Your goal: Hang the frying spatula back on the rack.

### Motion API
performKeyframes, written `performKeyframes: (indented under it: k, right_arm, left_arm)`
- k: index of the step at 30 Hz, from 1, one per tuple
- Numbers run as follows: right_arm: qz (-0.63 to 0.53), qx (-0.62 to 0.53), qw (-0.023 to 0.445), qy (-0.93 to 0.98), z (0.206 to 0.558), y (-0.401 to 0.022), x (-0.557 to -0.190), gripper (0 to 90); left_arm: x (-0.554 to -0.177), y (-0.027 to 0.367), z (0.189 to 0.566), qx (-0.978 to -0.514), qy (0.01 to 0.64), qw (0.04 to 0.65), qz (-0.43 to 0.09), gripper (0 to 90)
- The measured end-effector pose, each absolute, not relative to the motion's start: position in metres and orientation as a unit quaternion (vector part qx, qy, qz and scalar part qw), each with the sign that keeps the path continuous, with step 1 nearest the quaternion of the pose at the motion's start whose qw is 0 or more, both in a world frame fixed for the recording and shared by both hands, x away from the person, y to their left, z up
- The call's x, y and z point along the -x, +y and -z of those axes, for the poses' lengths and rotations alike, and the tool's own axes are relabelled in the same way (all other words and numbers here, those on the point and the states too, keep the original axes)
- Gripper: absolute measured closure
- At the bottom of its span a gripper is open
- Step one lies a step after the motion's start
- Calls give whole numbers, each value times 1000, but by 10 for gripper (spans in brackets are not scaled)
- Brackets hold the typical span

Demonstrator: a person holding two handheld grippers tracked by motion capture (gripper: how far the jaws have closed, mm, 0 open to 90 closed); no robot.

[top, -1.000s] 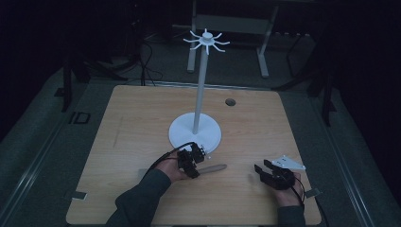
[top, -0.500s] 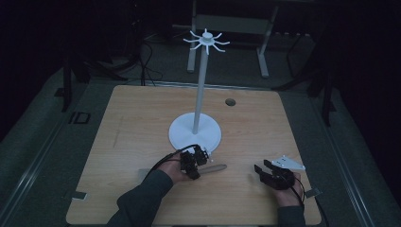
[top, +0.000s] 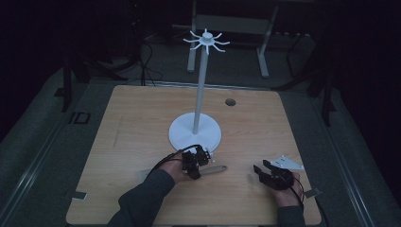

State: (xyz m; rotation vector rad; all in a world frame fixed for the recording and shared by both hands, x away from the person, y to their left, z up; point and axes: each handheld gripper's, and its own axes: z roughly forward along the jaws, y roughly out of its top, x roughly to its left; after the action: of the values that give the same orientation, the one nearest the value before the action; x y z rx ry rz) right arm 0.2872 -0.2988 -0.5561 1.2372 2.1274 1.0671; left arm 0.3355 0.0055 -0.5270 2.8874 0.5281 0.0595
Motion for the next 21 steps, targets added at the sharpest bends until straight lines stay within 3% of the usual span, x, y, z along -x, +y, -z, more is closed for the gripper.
performKeyframes:
  k: [14,21]
  right_arm:
    - [-387,-450,225,773,556,-299,-288,498]
    - [-386,-448,226,774,557,-295,-288,508]
  left_arm:
    - [-328,1,526,-980,164,98,-56,744]
    - [-325,6,510,-968,189,146,-82,745]
